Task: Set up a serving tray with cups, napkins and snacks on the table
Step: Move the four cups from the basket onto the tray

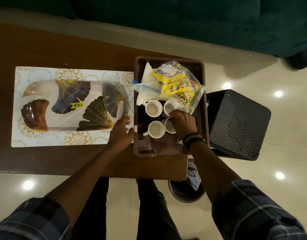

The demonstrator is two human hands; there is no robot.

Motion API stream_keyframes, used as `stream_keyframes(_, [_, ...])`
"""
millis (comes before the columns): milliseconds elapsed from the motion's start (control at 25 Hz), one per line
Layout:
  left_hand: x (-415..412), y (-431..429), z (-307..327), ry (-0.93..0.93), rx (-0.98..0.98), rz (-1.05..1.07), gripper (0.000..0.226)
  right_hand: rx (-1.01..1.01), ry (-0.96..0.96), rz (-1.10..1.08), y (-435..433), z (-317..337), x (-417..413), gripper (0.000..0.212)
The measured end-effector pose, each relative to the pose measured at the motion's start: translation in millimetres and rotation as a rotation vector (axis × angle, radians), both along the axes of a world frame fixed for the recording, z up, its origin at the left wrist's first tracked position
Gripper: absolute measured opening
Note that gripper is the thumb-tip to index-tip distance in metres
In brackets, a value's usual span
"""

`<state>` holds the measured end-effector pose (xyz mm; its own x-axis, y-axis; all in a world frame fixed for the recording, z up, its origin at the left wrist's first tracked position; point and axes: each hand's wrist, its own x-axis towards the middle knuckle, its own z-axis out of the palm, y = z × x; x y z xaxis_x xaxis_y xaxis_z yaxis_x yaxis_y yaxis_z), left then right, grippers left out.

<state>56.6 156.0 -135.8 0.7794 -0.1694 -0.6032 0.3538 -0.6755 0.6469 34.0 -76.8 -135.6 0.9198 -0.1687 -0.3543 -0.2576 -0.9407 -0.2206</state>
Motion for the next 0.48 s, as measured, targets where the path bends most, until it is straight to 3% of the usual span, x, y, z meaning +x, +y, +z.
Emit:
stream_keyframes(240, [-6.3,-16.2,8.3,-0.300,0.061,-0.257,0.054,0.004,-0.032,-0.001,3.2,0.9,-2.9,0.029])
stream_keyframes(360, [-7.1,-36.0,9.8,-0.364,0.080,-0.486,0.065,0.025,-0.183,-0.040,14.2,7.7,-17.6,0.041])
stream_keyframes(480, [-8.5,-55.8,6.7,-0.373,0.209,-0.668,0.079,0.073,-0.143,-0.212,27.5,12.3,-36.1,0.054])
